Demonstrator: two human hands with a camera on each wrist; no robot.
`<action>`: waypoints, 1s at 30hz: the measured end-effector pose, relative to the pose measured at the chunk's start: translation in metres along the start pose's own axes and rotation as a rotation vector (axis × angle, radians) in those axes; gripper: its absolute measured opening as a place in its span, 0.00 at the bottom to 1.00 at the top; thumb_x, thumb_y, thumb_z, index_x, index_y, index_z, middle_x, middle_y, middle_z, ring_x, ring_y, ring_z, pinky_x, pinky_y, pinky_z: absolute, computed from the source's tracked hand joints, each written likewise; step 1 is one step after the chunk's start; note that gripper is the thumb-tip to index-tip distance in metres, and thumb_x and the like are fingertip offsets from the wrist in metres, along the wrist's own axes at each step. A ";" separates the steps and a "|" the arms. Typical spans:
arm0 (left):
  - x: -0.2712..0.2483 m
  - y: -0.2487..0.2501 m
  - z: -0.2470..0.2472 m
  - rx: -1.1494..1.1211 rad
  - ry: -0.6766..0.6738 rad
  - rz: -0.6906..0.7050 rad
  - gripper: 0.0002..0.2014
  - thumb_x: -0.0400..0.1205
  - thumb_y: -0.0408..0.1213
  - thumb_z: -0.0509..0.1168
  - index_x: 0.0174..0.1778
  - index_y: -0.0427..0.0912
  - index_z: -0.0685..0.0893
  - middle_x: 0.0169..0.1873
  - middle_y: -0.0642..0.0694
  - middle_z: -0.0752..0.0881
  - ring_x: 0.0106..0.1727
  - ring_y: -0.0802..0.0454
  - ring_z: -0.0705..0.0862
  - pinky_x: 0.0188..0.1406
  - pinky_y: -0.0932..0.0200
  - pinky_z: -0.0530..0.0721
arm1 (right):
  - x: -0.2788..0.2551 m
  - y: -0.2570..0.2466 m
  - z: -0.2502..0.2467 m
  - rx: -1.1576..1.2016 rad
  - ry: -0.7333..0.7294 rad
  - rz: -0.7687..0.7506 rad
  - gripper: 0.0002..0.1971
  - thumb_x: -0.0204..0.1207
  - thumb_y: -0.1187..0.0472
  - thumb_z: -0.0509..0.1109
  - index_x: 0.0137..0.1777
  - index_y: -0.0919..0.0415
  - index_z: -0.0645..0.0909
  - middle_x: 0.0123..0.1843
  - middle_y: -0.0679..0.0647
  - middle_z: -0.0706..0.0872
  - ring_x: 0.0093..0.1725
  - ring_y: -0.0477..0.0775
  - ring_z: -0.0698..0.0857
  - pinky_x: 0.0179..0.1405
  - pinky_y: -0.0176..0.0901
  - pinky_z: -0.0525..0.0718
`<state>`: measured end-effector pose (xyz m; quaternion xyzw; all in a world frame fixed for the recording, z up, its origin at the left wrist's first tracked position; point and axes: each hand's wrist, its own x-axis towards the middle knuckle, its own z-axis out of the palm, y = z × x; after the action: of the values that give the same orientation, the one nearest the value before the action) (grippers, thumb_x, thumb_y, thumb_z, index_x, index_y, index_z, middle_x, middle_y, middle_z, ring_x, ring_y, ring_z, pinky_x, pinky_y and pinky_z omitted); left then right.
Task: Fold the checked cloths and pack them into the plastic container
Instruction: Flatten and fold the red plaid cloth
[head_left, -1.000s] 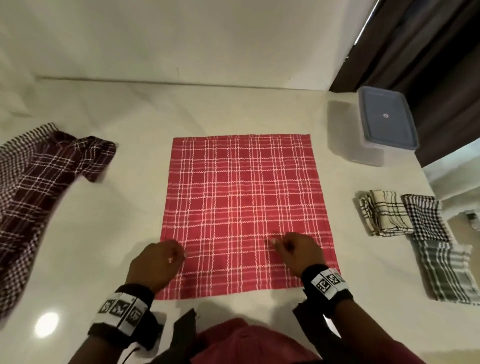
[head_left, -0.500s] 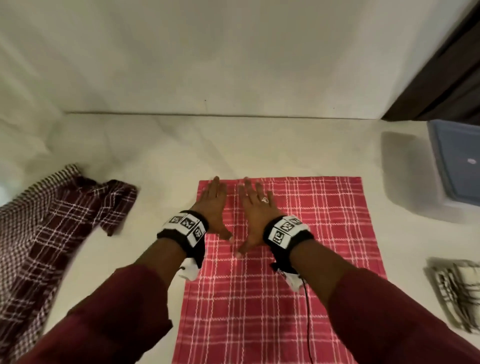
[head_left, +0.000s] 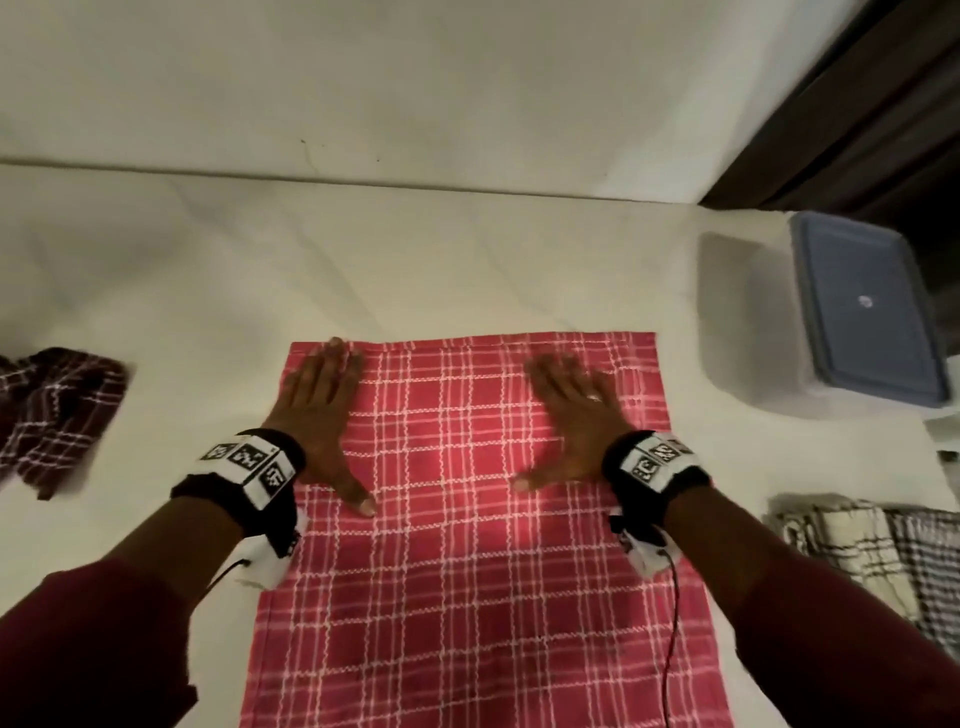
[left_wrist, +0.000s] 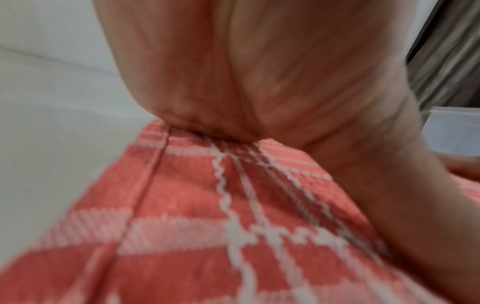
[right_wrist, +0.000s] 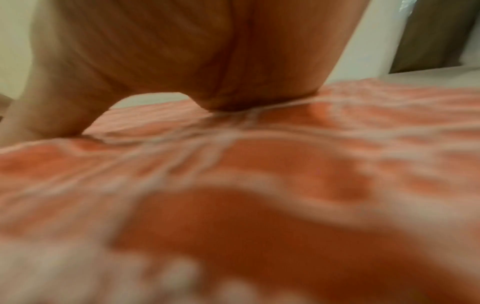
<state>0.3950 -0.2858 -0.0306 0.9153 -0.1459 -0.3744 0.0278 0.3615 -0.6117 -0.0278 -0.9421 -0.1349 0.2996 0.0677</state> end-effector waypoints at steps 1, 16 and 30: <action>-0.001 0.002 -0.003 0.008 -0.004 -0.003 0.82 0.31 0.82 0.61 0.60 0.52 0.06 0.68 0.43 0.11 0.71 0.41 0.16 0.71 0.41 0.24 | -0.012 0.022 -0.004 0.010 0.001 0.090 0.72 0.48 0.13 0.62 0.77 0.45 0.18 0.80 0.51 0.20 0.79 0.59 0.23 0.76 0.69 0.27; -0.119 0.039 0.092 0.233 -0.074 -0.013 0.79 0.54 0.73 0.73 0.73 0.32 0.21 0.73 0.32 0.21 0.80 0.35 0.28 0.77 0.42 0.30 | -0.063 -0.218 0.099 -0.144 -0.145 -0.345 0.78 0.48 0.19 0.69 0.80 0.67 0.26 0.79 0.68 0.23 0.77 0.69 0.22 0.74 0.68 0.24; -0.131 0.030 0.089 0.231 -0.063 -0.045 0.84 0.39 0.84 0.61 0.69 0.38 0.12 0.71 0.37 0.14 0.75 0.37 0.18 0.68 0.30 0.19 | -0.157 -0.002 0.089 0.173 0.026 0.327 0.62 0.59 0.14 0.51 0.78 0.48 0.20 0.79 0.53 0.18 0.78 0.59 0.21 0.78 0.71 0.34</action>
<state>0.2371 -0.2718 -0.0003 0.9031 -0.1684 -0.3843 -0.0910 0.1859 -0.6522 -0.0138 -0.9459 0.0474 0.3049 0.1004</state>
